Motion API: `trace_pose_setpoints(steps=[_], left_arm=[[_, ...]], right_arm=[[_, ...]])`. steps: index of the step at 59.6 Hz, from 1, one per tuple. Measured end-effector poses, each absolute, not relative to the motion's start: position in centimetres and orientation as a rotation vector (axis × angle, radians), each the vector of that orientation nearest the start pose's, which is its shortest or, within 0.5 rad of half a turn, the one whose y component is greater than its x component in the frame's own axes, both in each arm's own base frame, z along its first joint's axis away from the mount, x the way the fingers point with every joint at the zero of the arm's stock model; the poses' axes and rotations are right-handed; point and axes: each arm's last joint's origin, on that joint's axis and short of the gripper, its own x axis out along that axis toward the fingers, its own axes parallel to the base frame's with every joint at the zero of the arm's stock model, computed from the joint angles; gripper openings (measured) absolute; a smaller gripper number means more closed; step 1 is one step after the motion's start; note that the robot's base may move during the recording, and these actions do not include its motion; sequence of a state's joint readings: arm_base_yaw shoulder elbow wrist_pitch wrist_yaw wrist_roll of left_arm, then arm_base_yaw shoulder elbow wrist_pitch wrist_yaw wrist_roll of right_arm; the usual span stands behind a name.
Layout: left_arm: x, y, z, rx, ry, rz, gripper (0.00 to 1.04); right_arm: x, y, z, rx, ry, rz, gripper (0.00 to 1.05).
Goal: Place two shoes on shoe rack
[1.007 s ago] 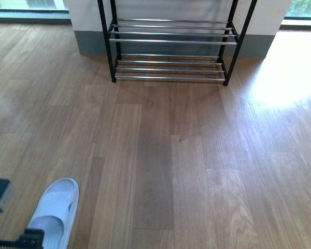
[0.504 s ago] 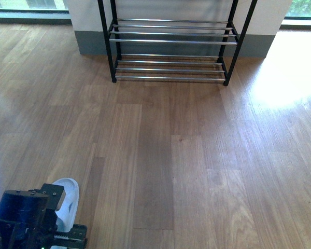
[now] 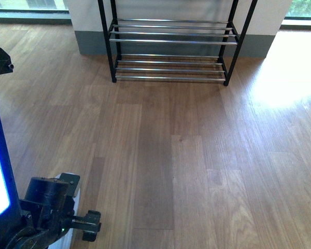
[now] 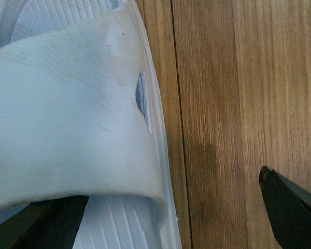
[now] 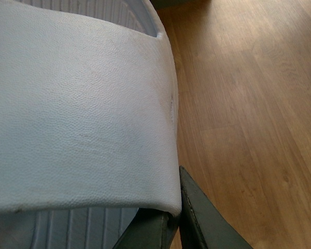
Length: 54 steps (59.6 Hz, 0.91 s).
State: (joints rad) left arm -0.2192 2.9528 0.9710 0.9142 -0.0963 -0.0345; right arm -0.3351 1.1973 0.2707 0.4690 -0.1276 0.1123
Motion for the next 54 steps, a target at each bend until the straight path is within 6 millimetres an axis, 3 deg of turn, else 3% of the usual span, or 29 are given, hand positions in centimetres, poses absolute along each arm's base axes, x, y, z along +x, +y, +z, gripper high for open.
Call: trace_pose_setpoints(steps=[41,54], left_arm=[[26.9,-6.8,-18.0,0.113,1.029,-0.103,0.05],[26.6,-6.2,-17.5,0.085,1.025,-0.106,0.02]], right_arm=[[19.5,-6.4,14.7,0.215,0.435,-0.229,0.01],[19.5,-6.4,14.7,0.215,0.435,-0.229,0.01]])
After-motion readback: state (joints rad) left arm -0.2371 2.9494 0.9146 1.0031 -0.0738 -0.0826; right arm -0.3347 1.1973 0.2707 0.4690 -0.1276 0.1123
